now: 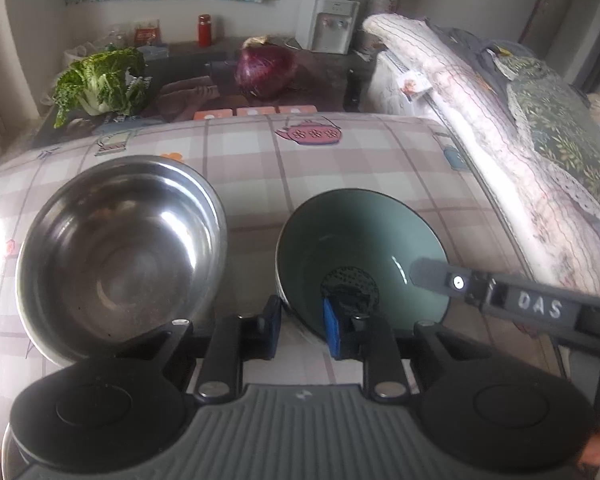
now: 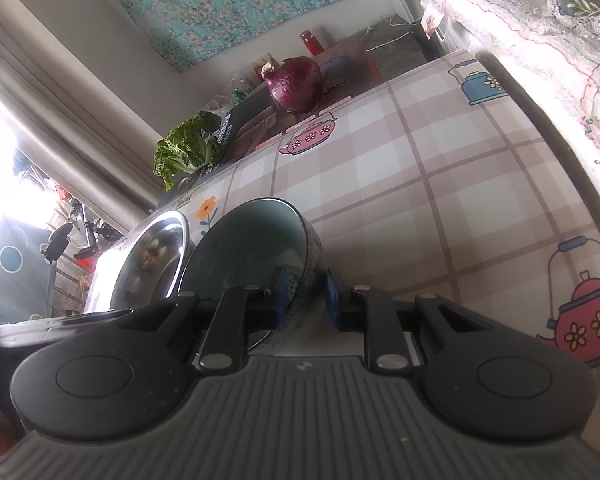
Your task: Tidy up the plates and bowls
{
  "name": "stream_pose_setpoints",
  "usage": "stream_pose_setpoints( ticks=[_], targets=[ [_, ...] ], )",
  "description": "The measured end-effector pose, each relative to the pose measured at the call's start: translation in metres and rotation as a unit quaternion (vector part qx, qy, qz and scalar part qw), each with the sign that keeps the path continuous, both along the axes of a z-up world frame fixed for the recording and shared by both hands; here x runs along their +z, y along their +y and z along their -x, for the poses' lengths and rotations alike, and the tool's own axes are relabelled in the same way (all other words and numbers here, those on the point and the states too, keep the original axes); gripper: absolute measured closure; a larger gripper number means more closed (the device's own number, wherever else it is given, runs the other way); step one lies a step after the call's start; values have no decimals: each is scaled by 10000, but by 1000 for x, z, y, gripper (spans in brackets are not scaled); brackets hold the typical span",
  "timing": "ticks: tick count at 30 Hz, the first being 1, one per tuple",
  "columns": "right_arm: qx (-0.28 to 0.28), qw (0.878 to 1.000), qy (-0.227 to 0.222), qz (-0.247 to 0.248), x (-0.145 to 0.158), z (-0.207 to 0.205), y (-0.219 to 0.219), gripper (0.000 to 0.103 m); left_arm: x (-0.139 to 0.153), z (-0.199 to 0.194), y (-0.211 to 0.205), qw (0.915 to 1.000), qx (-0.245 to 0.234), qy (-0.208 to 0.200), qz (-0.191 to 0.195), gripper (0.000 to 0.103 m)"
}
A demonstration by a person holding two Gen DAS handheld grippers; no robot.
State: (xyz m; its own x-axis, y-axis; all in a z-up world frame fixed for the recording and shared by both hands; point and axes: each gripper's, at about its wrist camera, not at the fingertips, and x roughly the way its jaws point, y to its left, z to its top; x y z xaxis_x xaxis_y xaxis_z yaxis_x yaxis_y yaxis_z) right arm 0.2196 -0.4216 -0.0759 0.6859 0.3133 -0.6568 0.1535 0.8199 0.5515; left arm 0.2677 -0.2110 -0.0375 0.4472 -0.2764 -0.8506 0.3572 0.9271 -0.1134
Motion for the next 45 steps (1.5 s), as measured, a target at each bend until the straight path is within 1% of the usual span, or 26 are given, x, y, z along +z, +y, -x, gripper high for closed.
stream_pose_setpoints(
  ticks=[3, 6, 11, 16, 21, 38, 45],
  targets=[
    [-16, 10000, -12, -45, 0, 1, -4, 85, 0, 4, 1, 10000, -98, -10, 12, 77],
    [-14, 10000, 38, -65, -2, 0, -4, 84, -1, 0, 0, 10000, -47, 71, 31, 77],
    [-66, 9999, 92, -14, -5, -4, 0, 82, -7, -7, -9, 9998, -25, 58, -168, 76],
    [-91, 9999, 99, -10, -7, -7, 1, 82, -11, -12, -12, 9997, 65, 35, -232, 77],
    [-133, 9999, 104, 19, -7, -7, 2, 83, -10, -9, -12, 9996, 17, 17, -290, 78],
    [-135, 9998, 17, 121, 0, -8, 4, 83, -7, -5, -9, 9996, -32, -54, -289, 79],
    [-136, 9998, -17, 125, 3, -6, 4, 83, 0, -3, -6, 9997, 2, -49, -235, 79]
  ],
)
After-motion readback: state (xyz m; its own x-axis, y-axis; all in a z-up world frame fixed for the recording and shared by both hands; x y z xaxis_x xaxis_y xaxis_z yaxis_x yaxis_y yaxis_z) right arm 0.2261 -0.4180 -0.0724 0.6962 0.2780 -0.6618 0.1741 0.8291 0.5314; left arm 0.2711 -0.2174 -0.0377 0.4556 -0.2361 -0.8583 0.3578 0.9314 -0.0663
